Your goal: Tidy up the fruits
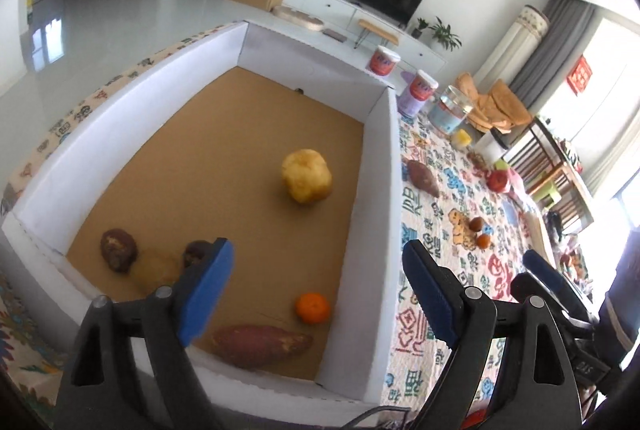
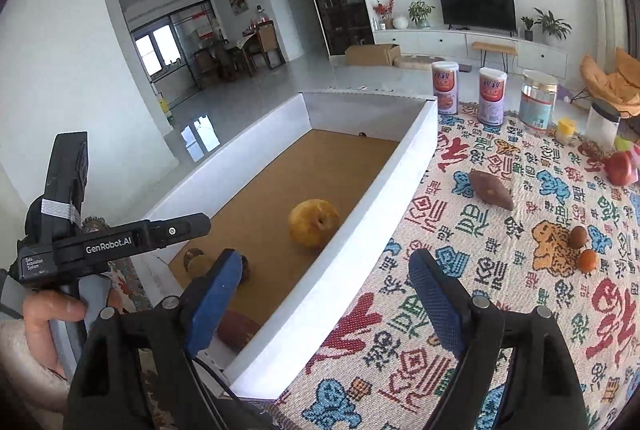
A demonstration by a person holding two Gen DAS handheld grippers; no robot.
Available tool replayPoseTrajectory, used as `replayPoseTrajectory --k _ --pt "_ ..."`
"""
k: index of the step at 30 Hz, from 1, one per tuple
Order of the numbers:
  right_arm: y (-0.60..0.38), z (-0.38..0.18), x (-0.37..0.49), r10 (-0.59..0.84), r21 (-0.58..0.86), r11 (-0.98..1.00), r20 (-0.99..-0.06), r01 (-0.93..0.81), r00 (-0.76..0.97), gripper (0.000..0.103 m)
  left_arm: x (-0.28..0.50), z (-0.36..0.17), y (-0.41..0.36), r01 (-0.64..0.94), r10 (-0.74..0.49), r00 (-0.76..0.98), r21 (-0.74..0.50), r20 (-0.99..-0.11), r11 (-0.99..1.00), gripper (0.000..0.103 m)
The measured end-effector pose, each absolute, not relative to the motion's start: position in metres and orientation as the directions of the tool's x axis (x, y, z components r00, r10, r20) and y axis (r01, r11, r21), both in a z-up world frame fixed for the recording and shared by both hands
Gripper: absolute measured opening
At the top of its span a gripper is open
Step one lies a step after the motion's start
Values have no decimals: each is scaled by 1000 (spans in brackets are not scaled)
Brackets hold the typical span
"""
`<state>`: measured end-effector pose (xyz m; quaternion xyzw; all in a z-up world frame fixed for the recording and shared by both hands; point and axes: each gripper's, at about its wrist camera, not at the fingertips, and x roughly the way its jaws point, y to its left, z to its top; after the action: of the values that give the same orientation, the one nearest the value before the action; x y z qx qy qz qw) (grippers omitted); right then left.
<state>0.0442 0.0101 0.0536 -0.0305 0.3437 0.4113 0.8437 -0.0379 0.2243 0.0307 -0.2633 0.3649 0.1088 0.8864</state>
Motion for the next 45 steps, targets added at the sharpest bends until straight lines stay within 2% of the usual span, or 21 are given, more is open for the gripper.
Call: replayPoseTrajectory --k 4,8,11,13,17,25,28,34,41,45 --pt "-67 38 67 537 143 799 -608 -584 584 96 -27 48 149 -170 -161 733 -407 -661 897 91" --pt "-152 -2 95 310 55 929 -656 -366 688 96 -13 51 65 69 -355 683 -427 -638 902 97" --pt "-209 -35 118 109 -31 982 -704 -184 702 96 6 40 6 190 -462 599 -444 -655 876 98" --pt "-243 -54 126 43 -18 996 -738 -83 673 96 20 25 -25 221 -485 549 -441 -681 870 98" --pt "-292 -70 136 10 87 992 -776 91 630 96 55 -14 -53 184 -429 542 -395 -723 900 98" --pt "-309 -89 146 -55 79 975 -820 207 570 96 119 -71 -41 57 -120 663 -111 -739 992 98" --pt "-308 -93 148 -47 82 976 -827 203 560 96 133 -83 -30 11 -83 663 -101 -744 995 98" --pt "-304 -98 151 -50 72 977 -839 201 541 100 149 -104 -19 -40 -82 628 -137 -774 990 98" --pt "-301 -99 152 -53 60 980 -844 192 533 103 152 -108 -44 -36 36 591 18 -806 999 100" --pt "-298 -100 153 -72 35 981 -848 190 525 103 152 -109 -52 -28 46 594 37 -803 999 103"
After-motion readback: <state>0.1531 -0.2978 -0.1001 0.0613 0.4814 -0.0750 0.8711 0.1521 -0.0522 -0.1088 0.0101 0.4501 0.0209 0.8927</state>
